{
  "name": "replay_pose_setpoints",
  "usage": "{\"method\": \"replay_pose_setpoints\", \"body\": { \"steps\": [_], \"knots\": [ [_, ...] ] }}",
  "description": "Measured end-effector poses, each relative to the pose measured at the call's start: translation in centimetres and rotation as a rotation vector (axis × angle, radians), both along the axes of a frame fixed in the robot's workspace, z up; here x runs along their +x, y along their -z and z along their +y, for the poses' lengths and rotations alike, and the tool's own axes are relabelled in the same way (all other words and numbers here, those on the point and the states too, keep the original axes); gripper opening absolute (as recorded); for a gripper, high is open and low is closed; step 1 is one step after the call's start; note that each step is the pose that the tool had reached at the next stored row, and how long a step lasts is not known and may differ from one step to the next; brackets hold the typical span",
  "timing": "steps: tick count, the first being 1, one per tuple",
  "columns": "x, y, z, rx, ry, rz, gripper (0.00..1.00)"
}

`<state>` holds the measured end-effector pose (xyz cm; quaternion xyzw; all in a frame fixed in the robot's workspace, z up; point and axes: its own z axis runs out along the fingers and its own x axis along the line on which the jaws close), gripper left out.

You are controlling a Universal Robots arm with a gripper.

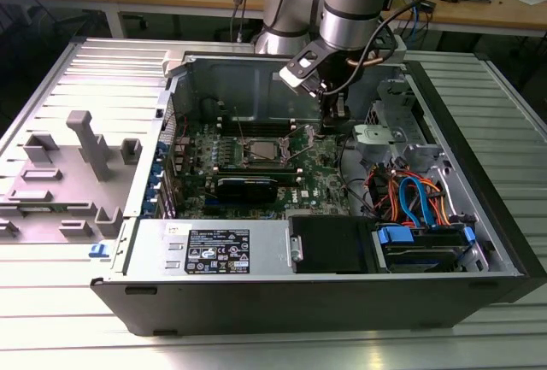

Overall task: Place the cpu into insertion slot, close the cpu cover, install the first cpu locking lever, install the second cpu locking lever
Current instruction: 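Close the cpu cover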

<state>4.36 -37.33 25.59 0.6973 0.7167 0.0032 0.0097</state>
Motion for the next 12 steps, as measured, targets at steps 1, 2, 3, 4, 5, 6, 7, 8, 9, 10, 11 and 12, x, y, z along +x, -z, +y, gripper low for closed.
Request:
{"method": "replay_pose_setpoints", "body": {
  "steps": [1,2,3,4,5,6,7,8,9,10,11,12],
  "knots": [
    [0.00,0.00,0.00,0.0000,0.000,0.0000,0.11],
    [0.00,0.02,-0.02,0.0003,0.000,-0.0001,0.11],
    [0.00,0.03,-0.04,0.0002,-0.002,-0.0001,0.11],
    [0.00,0.05,-0.05,0.0000,-0.004,0.0000,0.11],
    [0.00,0.07,-0.06,0.0000,-0.006,0.0000,0.11],
    [0.00,0.16,-0.07,0.0000,-0.008,0.0000,0.11],
    [0.00,0.27,-0.07,0.0001,-0.008,0.0000,0.11],
    [0.00,0.35,-0.06,0.0001,-0.009,0.0000,0.11],
    [0.00,0.44,-0.07,0.0000,-0.009,0.0000,0.11],
    [0.00,0.55,-0.07,0.0001,-0.009,0.0000,0.11],
    [0.00,0.68,-0.10,0.0000,-0.009,0.0003,0.11],
    [0.00,0.81,-0.14,0.0000,-0.009,0.0004,0.11]
  ]
}}
